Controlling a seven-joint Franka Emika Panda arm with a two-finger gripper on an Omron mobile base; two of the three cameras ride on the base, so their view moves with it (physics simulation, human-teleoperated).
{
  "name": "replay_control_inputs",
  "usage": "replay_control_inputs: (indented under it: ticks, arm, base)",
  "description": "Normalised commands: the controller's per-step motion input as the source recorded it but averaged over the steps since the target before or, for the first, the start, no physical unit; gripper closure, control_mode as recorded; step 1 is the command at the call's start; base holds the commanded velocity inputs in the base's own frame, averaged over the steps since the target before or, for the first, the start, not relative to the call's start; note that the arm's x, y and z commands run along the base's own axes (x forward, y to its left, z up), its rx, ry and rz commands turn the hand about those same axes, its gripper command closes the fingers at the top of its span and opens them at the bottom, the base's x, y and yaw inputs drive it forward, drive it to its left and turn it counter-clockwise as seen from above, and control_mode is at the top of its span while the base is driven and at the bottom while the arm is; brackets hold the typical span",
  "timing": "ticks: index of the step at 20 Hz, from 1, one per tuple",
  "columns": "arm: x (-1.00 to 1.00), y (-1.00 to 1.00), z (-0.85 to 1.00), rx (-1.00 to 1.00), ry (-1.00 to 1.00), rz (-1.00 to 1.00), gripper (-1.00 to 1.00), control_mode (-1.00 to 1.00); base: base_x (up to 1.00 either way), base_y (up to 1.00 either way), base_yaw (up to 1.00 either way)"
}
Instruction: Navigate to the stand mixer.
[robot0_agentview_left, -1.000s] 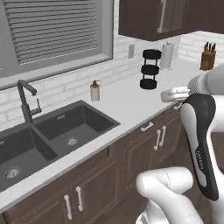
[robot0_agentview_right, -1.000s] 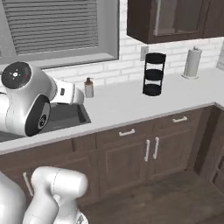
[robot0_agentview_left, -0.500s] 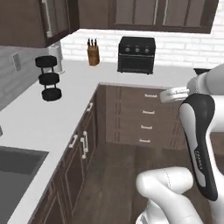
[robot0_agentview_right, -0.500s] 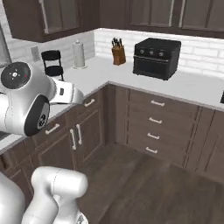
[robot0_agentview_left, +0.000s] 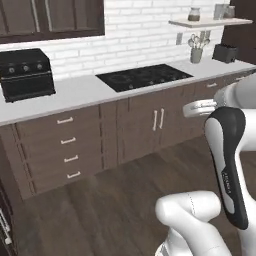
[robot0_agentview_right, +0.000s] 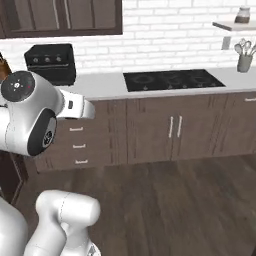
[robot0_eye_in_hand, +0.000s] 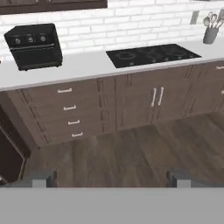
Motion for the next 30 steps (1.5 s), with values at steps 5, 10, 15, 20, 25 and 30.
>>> replay_control_inputs:
  ticks: [5, 10, 15, 20, 25, 30]
  arm:
    - [0.00, 0.00, 0.00, 0.00, 0.00, 0.00, -1.00, 1.00]
    - [0.00, 0.00, 0.00, 0.00, 0.00, 0.00, -1.00, 1.00]
    - [0.00, 0.00, 0.00, 0.00, 0.00, 0.00, -1.00, 1.00]
    - [0.00, 0.00, 0.00, 0.00, 0.00, 0.00, -1.00, 1.00]
    - [0.00, 0.00, 0.00, 0.00, 0.00, 0.00, -1.00, 1.00]
    - [0.00, 0.00, 0.00, 0.00, 0.00, 0.00, -1.00, 1.00]
  base:
    - [0.00, 0.00, -1.00]
    - [0.00, 0.00, -1.00]
    - [0.00, -0.01, -0.99]
    - [0.03, -0.46, -0.74]
    - [0.00, -0.99, -0.42]
    - [0.07, -1.00, -0.11]
